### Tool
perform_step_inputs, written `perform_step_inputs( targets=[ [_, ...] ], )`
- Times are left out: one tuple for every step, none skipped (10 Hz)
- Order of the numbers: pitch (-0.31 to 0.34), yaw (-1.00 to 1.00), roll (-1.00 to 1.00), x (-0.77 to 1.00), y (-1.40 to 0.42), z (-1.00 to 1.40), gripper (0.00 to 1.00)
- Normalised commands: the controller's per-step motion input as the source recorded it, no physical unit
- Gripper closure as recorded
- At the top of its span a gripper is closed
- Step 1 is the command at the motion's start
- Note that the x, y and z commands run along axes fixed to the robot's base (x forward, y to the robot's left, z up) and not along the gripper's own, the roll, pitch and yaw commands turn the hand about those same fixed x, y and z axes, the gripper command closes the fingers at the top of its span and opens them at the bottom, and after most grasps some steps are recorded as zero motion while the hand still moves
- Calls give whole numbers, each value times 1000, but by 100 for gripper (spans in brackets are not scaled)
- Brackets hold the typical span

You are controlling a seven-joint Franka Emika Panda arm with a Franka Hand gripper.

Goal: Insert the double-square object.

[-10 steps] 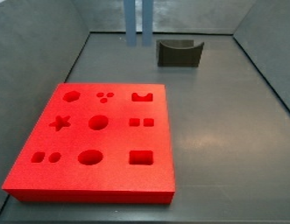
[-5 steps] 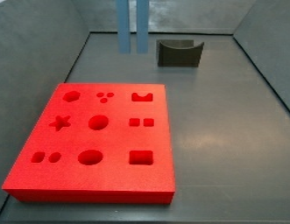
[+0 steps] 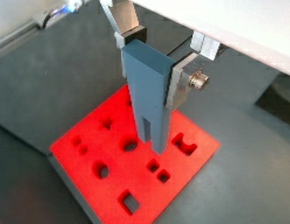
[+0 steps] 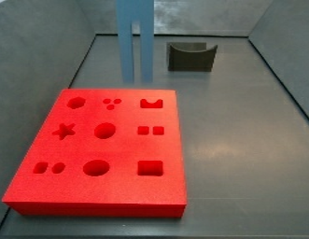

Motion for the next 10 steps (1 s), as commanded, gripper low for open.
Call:
perform_step_inputs(
  targets=[
    [-27,243,281,-54,-186,-31,100],
    [0,54,289,0,-94,0,100],
    [-4,126,500,0,-160,0,100],
    [0,51,480,26,-260,0,100],
    [0,0,4,11,-57,0,100],
    [0,-100,0,220,-106,-40,100],
    [10,-194,33,537,-63,-200,100],
    [31,-126,93,566,-37,-254,100],
    [23,-97,47,377,-80,-151,100],
    [46,-57,0,240,-31,0,100]
  ],
)
